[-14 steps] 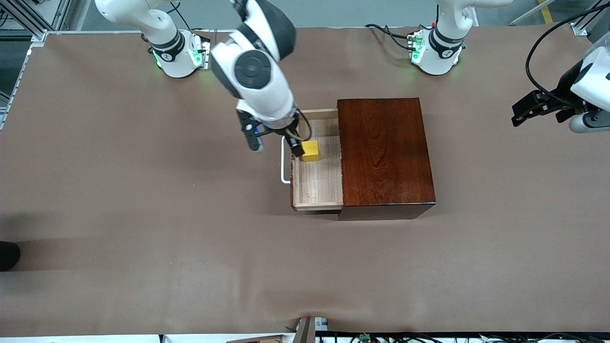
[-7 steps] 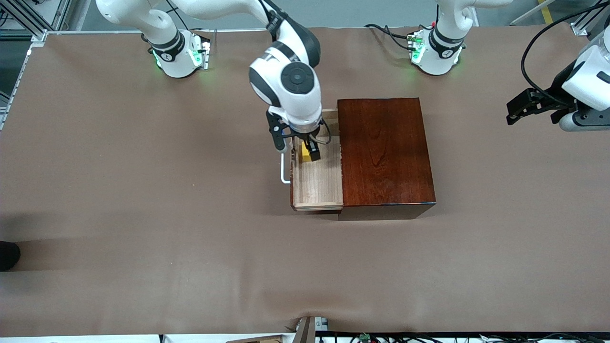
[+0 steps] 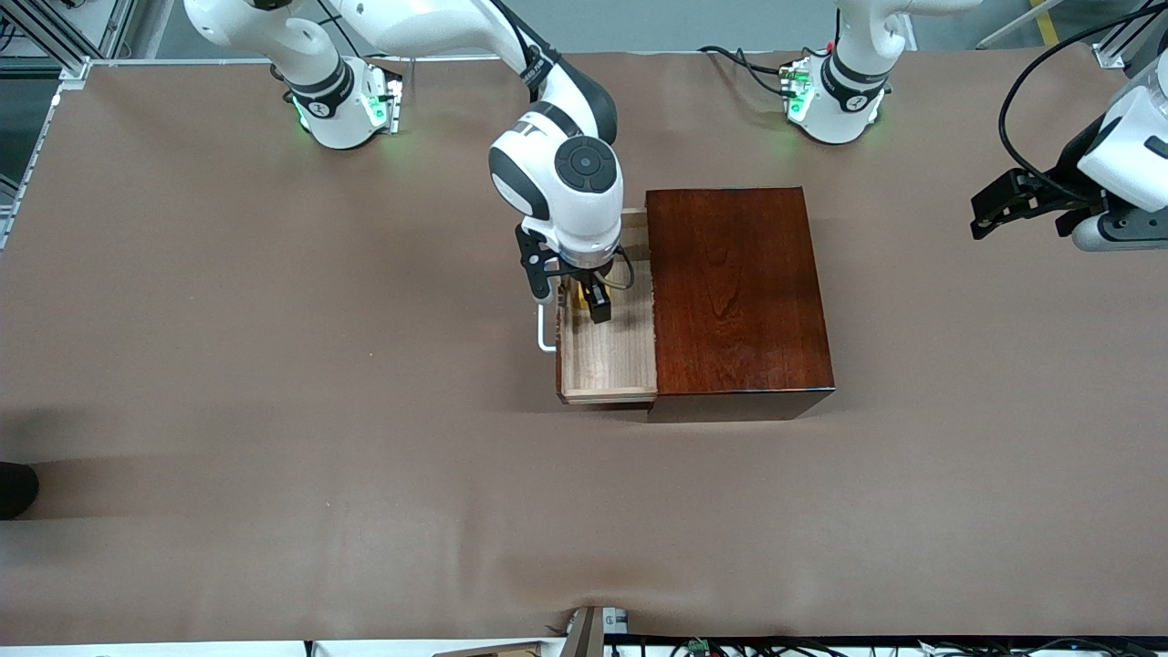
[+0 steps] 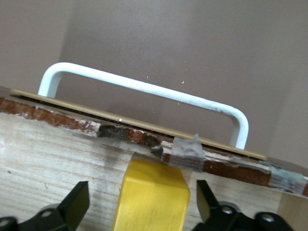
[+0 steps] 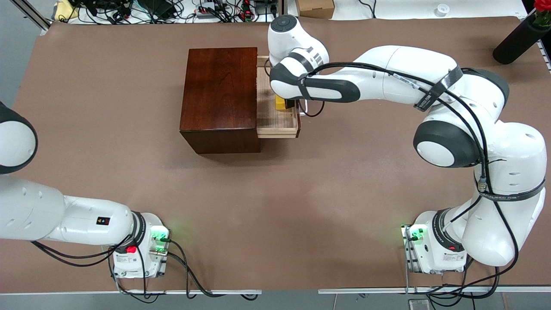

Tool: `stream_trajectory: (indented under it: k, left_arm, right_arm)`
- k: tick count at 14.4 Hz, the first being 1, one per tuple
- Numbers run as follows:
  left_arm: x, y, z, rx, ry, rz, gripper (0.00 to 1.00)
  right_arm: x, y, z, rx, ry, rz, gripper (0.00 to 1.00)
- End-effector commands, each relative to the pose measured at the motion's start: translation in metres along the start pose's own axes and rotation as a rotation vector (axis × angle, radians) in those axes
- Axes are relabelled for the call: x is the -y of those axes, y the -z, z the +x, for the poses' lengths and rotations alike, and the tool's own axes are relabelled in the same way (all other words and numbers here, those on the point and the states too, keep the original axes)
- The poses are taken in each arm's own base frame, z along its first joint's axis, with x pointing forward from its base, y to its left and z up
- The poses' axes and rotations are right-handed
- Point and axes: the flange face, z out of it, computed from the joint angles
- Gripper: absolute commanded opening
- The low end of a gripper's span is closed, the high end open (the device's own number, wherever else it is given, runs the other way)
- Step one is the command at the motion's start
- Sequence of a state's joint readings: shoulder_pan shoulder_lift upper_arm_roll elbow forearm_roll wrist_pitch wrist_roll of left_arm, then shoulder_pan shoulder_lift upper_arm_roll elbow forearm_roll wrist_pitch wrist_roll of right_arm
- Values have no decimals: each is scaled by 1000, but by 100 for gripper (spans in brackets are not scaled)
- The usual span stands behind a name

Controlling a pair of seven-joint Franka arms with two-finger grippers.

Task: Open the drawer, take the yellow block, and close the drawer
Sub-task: 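Close the right gripper on the yellow block, then lift the block with the right gripper while the left gripper reaches the drawer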

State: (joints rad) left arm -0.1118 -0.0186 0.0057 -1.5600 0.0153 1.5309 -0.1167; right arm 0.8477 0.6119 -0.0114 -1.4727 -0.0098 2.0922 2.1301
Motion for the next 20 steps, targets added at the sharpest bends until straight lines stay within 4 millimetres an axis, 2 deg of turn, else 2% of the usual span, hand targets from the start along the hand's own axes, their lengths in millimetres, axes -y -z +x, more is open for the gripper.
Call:
stream_trajectory:
  k: [1,2,3,5,7,10,13,14,16,20]
  left_arm:
    - [3,3,-7,-7,-14,-18,100]
    - [3,3,-7,-6,-14,-18,100]
    - [3,3,-7,-6,-14,-18,100]
    - [3,3,-7,-5,-13,-18,100]
    - [-3,7,-9,-12,-8,-18,100]
    - [-26,8,-13,-6,-28,-15,100]
    - [-70,7,-19,-3,38,-10,100]
    - [-82,5,-19,0,56,-10,100]
    - [-112,-2,-19,2,53,-12,100]
    - [-178,-23,-18,6,92,-17,100]
  right_arm:
    - [1,-1,-4,-28,11,27,41]
    - [3,2,-3,-26,6,30,18]
    - [3,6,-2,-25,3,32,1]
    - [5,12,-1,-15,-4,33,0]
    - [11,29,0,0,-10,45,0]
    - [29,61,26,-23,-49,-1,0]
    - [39,80,40,-13,-71,12,0]
    - [41,93,49,-4,-67,25,0]
    - [41,109,58,-2,19,30,0]
    - [39,145,104,-28,179,-30,0]
